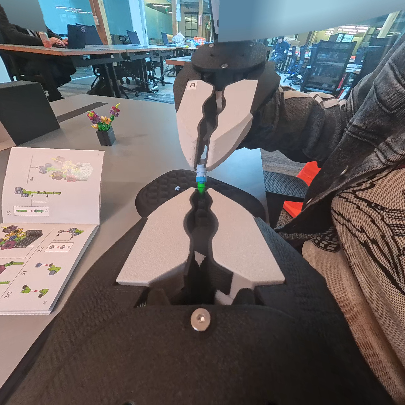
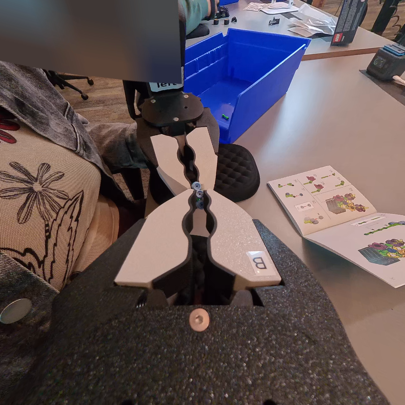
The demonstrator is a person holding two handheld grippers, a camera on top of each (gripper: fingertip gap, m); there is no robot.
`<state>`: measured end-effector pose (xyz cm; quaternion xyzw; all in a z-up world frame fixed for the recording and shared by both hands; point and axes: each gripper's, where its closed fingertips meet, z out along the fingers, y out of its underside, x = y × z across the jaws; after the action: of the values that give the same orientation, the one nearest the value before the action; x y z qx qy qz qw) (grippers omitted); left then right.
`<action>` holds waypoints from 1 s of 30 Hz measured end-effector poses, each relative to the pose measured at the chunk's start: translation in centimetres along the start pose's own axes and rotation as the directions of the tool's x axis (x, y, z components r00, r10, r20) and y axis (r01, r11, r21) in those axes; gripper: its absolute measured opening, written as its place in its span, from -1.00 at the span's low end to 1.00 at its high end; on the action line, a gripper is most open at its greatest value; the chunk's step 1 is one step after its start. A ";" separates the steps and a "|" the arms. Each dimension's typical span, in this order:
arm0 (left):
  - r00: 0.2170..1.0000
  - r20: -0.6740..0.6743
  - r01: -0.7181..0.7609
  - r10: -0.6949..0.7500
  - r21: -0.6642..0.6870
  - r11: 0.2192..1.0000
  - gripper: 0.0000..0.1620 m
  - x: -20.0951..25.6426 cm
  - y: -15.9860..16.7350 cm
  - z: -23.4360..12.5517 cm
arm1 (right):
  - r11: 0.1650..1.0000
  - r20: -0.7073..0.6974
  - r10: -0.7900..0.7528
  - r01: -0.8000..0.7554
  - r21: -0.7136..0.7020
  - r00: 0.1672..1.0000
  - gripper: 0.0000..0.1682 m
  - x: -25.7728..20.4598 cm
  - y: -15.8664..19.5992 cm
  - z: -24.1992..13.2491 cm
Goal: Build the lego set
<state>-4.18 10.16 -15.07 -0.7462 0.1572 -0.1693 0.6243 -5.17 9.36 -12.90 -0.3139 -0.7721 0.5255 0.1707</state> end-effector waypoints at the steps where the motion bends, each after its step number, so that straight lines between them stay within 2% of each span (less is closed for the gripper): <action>1: 1.000 0.000 0.000 0.000 0.001 1.000 -0.94 0.0 0.0 0.0 | 1.000 0.001 0.001 -0.001 0.000 1.000 -0.93 0.0 0.0 0.0; 16: 1.000 -0.008 -0.018 0.018 0.049 0.999 -0.94 0.2 -0.7 -0.4 | 1.000 0.055 0.008 -0.009 0.023 0.998 -0.93 -0.5 -0.7 -0.1; 30: 1.000 -0.009 -0.028 0.029 0.102 0.994 -0.94 0.4 -1.4 -0.6 | 0.997 0.069 -0.048 0.051 -0.054 0.996 -0.93 -0.9 -1.4 -0.1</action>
<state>-4.09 9.67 -13.62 -0.7100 0.1624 -0.1723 0.6632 -4.88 8.53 -11.48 -0.2812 -0.7993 0.5099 0.1486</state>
